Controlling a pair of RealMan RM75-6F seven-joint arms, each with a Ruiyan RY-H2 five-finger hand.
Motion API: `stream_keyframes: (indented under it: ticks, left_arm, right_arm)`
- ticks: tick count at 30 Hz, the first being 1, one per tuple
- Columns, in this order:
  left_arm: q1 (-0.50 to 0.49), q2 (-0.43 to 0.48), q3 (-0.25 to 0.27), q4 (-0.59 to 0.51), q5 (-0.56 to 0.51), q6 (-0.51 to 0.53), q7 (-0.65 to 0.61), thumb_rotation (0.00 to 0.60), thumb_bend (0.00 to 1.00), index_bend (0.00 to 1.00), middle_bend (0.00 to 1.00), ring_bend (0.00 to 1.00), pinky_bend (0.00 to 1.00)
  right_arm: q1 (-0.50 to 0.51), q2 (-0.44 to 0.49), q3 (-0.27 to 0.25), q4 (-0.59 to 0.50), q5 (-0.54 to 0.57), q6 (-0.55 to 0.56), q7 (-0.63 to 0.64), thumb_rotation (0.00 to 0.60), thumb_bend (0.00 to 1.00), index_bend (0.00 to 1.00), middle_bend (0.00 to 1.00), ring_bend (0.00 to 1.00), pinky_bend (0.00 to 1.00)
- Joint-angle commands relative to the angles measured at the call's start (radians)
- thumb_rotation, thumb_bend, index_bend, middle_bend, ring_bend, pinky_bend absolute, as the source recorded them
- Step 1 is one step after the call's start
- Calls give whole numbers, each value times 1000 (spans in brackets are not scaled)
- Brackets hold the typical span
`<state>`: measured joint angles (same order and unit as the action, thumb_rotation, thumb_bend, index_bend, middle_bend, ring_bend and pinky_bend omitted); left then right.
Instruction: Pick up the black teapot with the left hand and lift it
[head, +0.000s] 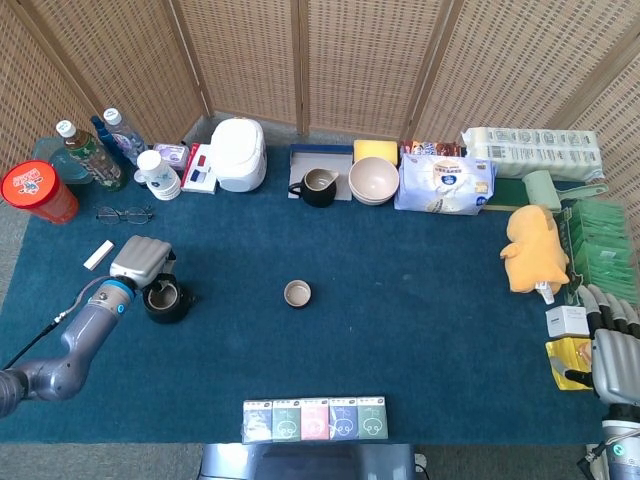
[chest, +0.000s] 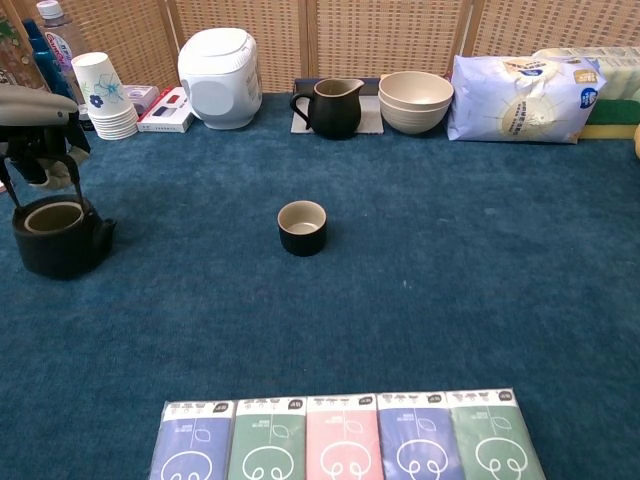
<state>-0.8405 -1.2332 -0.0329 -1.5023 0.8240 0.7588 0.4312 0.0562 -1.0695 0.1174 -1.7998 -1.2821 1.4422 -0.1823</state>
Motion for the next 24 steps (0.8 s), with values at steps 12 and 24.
stream_keyframes:
  ticks: [12,24]
  left_arm:
    - [41,49,-26,-106,196,76,-109,600,507,771,937,838,952]
    - [5,39,-89,-174,221,103,-104,600,485,771,937,832,952]
  right_arm:
    - [0,1,-3,-4,-1,1,2,600,0,0,0,0,0]
    - [1,4,-3,-1,4,-3,8,600,0,0,0,0,0]
